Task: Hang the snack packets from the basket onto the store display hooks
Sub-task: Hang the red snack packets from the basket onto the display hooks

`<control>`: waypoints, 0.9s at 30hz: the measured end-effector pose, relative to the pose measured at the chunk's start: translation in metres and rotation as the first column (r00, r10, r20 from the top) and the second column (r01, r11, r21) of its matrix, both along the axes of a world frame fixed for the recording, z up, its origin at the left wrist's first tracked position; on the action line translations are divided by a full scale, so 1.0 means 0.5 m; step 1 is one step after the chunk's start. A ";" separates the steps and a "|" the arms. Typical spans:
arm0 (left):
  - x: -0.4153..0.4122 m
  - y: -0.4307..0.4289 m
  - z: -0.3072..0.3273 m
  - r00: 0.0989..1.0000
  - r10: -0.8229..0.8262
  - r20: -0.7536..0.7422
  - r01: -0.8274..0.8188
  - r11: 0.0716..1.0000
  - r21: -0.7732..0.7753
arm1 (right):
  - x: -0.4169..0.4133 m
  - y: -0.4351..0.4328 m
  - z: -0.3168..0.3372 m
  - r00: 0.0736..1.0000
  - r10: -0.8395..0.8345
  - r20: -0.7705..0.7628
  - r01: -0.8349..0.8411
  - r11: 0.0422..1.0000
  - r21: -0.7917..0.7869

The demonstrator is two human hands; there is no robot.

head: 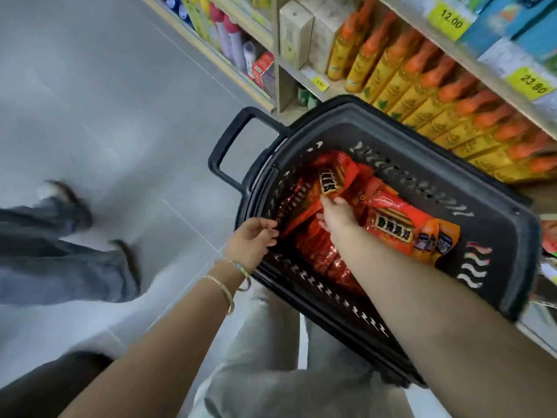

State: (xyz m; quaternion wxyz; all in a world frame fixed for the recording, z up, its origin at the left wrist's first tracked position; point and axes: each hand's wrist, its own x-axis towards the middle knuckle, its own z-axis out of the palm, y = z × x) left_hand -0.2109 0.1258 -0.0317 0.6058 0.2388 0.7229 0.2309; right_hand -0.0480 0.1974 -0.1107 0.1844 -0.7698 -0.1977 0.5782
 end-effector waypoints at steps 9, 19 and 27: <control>-0.026 0.066 0.005 0.989 -0.136 0.050 0.138 0.990 -0.038 | 0.082 -0.057 0.067 0.719 -0.648 -0.252 0.657 0.751 -0.058; 0.035 0.101 0.062 0.938 -0.346 0.002 0.344 0.933 0.103 | 0.152 -0.094 0.154 0.893 -0.431 -0.126 0.441 0.895 0.064; -0.038 0.102 0.058 0.915 -0.110 -0.389 0.196 0.962 0.189 | 0.098 -0.060 0.175 0.917 -0.230 -0.326 0.271 0.959 0.084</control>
